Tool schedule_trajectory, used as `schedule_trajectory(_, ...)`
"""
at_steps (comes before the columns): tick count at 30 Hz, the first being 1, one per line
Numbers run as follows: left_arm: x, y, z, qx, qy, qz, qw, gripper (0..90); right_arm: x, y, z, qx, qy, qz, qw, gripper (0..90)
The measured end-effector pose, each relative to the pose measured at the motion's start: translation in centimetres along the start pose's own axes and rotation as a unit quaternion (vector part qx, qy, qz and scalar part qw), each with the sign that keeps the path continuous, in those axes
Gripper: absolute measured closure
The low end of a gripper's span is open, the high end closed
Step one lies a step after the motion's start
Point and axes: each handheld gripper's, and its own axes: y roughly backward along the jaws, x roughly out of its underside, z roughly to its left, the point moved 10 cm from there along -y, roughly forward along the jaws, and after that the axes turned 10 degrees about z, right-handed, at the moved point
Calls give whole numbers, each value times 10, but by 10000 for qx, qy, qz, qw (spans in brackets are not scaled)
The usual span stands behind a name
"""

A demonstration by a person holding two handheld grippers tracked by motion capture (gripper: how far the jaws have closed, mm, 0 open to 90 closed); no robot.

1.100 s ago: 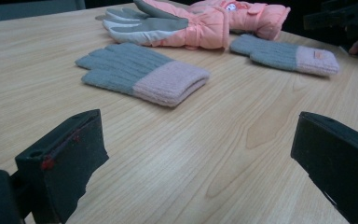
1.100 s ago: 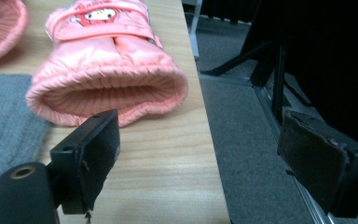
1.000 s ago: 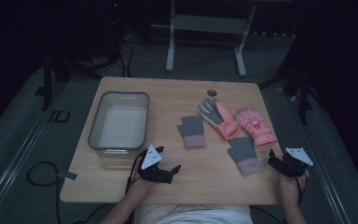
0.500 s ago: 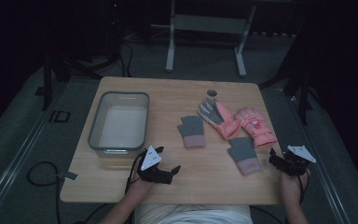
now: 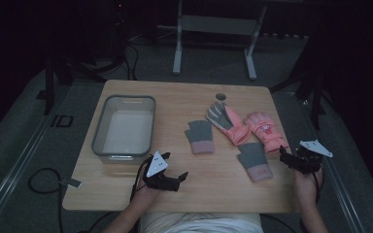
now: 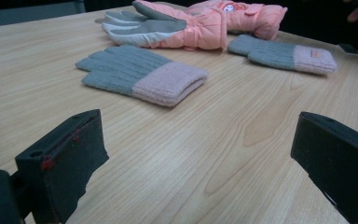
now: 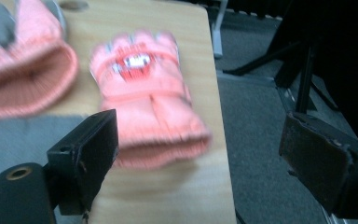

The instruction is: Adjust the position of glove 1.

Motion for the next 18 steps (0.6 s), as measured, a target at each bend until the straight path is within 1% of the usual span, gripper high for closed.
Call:
schedule_trajectory(1,0,0,0,-2,-13,25,10000,24,-5,3,1,-18,10,-45,10000,120)
schedule_trajectory(2,0,0,0,-12,-25,26,10000,25,-16,9,3,-5,35,-16,10000,143)
schedule_trajectory(3,0,0,-1,-19,-32,22,10000,25,-20,11,4,-20,37,21,10000,142)
schedule_trajectory(4,0,-1,-1,-18,-46,23,10000,25,-24,13,6,-64,25,41,10000,147)
schedule_trajectory(5,0,-1,-1,-5,-54,25,10000,25,-27,14,9,-182,17,62,9998,147)
schedule_trajectory(6,0,-1,-2,-4,-54,28,10000,25,-31,15,11,-277,-65,92,9996,148)
schedule_trajectory(8,0,-1,-1,16,-42,39,10000,25,-41,20,15,-370,-194,-12,9991,164)
schedule_trajectory(9,0,-1,-1,32,-20,28,10000,25,-45,21,16,-357,-178,-58,9992,164)
schedule_trajectory(10,0,0,-1,44,-12,27,10000,25,-49,21,20,-356,-136,-47,9993,158)
schedule_trajectory(11,0,0,0,38,8,8,10000,25,-51,22,22,-377,-149,-24,9992,139)
schedule_trajectory(13,0,0,0,31,3,22,10000,25,-58,22,29,-462,-151,-24,9988,128)
schedule_trajectory(14,0,0,-1,41,-4,21,10000,25,-62,22,34,-501,-93,-47,9987,110)
schedule_trajectory(15,0,0,-1,35,7,1,10000,25,-66,23,38,-512,-56,-126,9986,110)
schedule_trajectory(16,0,0,0,50,16,-7,10000,25,-70,25,43,-574,-52,-208,9981,110)
schedule_trajectory(17,0,0,0,50,16,-7,10000,25,-70,25,43,-574,-52,-208,9981,110)
schedule_trajectory(18,0,0,0,50,16,-7,10000,25,-74,26,49,-666,-21,-274,9974,110)
